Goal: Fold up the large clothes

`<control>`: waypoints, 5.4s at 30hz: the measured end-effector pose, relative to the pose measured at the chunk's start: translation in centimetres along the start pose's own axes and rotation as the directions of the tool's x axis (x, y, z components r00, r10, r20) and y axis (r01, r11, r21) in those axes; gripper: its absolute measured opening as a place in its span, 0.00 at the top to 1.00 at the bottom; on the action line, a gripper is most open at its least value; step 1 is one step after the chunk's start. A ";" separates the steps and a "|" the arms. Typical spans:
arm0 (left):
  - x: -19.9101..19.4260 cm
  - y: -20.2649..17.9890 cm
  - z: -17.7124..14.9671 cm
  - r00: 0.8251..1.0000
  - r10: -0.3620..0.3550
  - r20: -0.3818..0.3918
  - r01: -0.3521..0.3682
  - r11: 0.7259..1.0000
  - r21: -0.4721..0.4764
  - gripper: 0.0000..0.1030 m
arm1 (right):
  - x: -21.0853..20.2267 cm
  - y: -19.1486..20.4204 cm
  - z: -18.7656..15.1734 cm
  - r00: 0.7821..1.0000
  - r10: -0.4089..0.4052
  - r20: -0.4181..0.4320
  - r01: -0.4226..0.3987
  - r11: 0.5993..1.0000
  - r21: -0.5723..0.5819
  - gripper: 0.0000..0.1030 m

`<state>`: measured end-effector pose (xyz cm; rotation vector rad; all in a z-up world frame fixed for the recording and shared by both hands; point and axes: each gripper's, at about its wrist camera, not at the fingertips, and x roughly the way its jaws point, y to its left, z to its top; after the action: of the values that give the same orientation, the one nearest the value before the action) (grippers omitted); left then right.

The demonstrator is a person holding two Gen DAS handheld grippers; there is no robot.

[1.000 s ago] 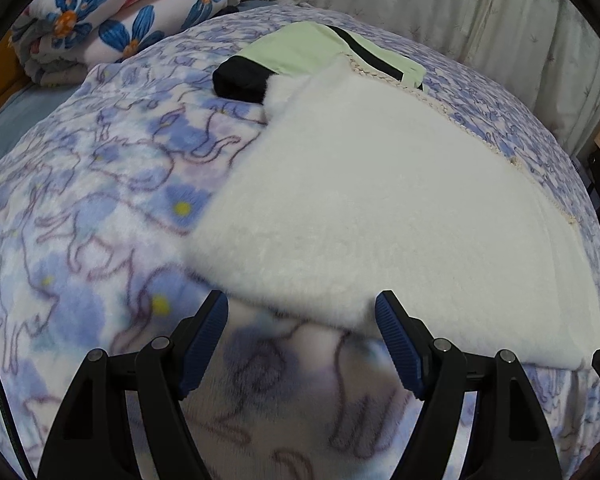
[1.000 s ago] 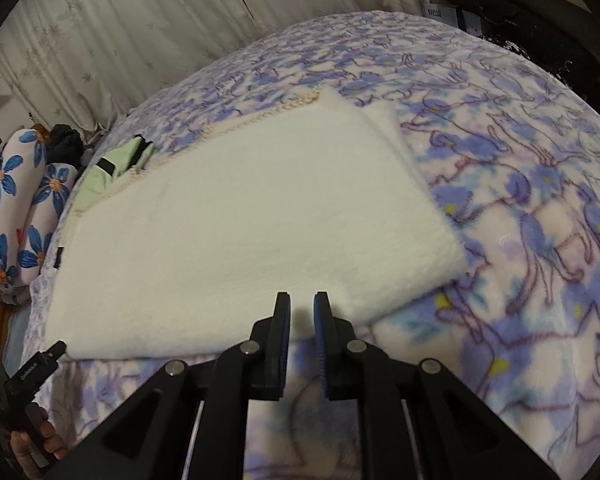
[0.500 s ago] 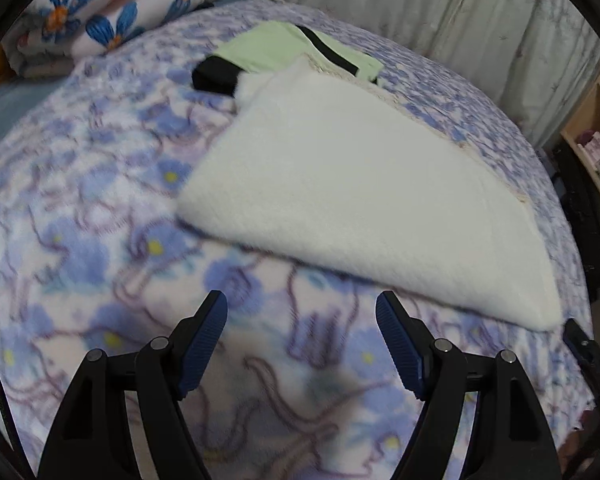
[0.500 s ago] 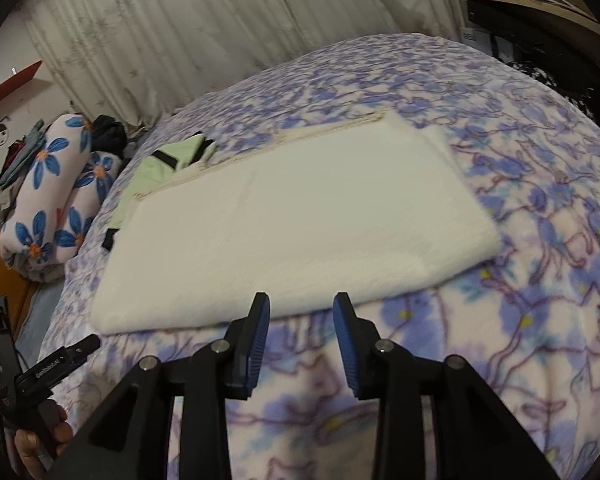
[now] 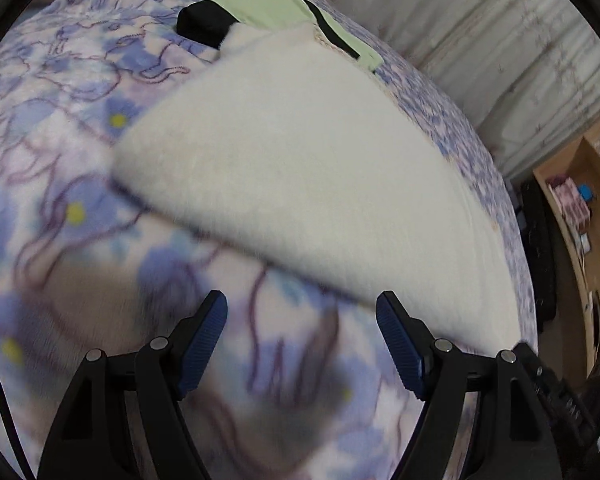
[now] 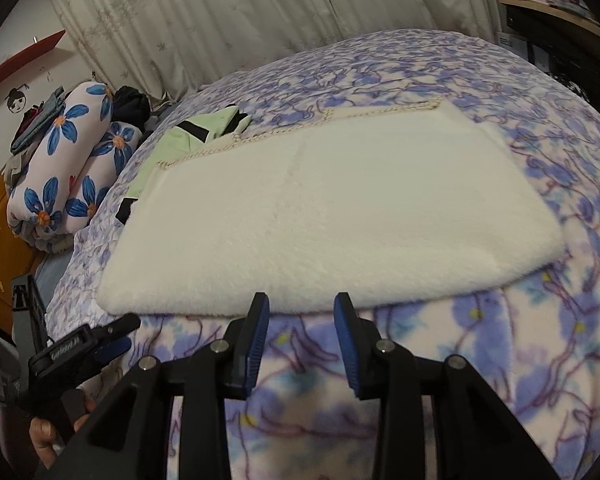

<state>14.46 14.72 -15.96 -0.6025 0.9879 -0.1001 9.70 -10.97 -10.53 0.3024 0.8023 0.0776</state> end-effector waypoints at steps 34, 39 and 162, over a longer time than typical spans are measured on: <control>-3.4 -23.1 3.1 0.887 -0.104 0.450 -0.116 0.893 0.435 0.80 | 9.4 -0.6 4.2 0.980 0.163 -0.117 -0.162 0.987 0.019 0.67; -0.9 -30.5 -0.1 0.910 -0.161 0.383 -0.085 0.831 0.550 0.80 | 4.3 -7.3 3.2 0.982 0.183 -0.045 -0.172 0.966 0.192 0.69; 7.2 -27.9 -1.7 0.991 -0.050 -0.121 0.113 0.798 0.592 0.62 | 0.1 -17.3 9.0 0.998 -0.057 -0.003 0.057 0.998 0.009 0.70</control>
<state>22.27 -11.77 -7.54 -0.0504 0.9593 -0.5083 15.45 -29.58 -9.77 0.2882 0.8134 0.0212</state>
